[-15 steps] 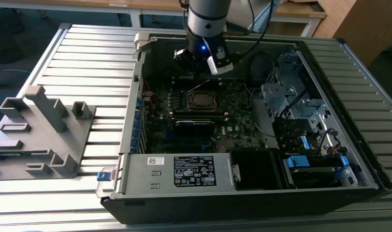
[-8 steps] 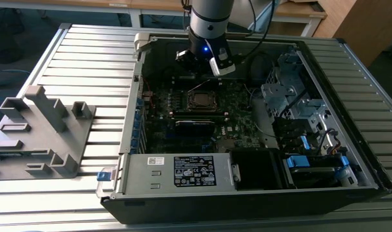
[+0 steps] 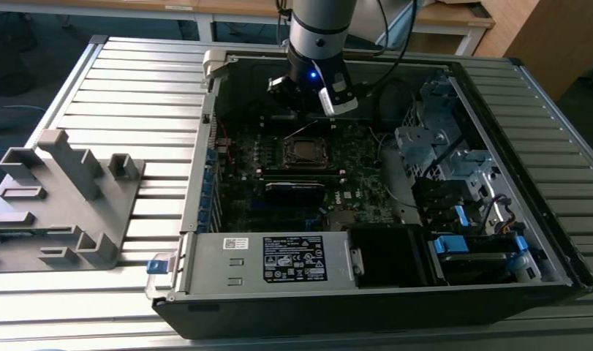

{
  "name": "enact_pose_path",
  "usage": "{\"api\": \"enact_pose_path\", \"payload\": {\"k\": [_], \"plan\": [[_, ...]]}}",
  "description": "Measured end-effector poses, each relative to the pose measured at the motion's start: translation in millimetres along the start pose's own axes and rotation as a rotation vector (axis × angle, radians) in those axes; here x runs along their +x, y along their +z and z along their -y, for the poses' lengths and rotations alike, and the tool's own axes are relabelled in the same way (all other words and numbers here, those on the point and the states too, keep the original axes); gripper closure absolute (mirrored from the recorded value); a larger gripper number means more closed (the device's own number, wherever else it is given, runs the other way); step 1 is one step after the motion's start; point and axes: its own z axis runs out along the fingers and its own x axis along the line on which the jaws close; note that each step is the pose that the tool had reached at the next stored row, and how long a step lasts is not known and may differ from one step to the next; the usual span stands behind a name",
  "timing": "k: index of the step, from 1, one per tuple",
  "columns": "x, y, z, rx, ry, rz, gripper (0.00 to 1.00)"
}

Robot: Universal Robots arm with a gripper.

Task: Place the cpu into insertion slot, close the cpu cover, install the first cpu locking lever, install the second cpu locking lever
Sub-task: 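Install the first cpu locking lever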

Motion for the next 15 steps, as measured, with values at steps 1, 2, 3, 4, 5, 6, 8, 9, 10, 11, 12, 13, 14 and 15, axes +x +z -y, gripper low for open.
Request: {"api": "enact_pose_path", "payload": {"k": [1, 2, 3, 4, 5, 6, 8, 9, 10, 11, 12, 13, 14, 15], "plan": [[0.0, 0.3, 0.0, -0.0003, 0.000, 0.0001, 0.90], [-0.1, 1.0, 0.1, -0.0004, 0.000, 0.0002, 0.90], [-0.1, 1.8, 0.3, -0.0002, 0.000, 0.0001, 0.90], [-0.1, 2.6, 0.4, -0.0001, 0.000, 0.0000, 0.90], [-0.2, 3.5, 0.6, -0.0002, 0.000, 0.0001, 0.90], [-0.2, 4.3, 0.7, -0.0001, 0.000, 0.0000, 0.90], [-0.3, 5.2, 0.7, 0.0000, 0.000, 0.0000, 0.90], [-0.2, 5.2, 0.7, 0.0001, 0.000, -0.0001, 0.90], [-0.3, 5.3, 0.6, 0.0001, 0.000, -0.0001, 0.90], [-0.3, 5.4, 0.2, 0.0000, 0.000, 0.0000, 0.90], [-0.4, 5.6, -0.2, 0.0000, 0.000, 0.0000, 0.90], [-0.4, 5.8, -0.8, 0.0000, 0.000, 0.0000, 0.90], [-0.4, 6.0, -1.5, 0.0000, 0.000, 0.0000, 0.90], [-0.4, 6.3, -2.2, -0.0001, 0.000, 0.0000, 0.90]]}}
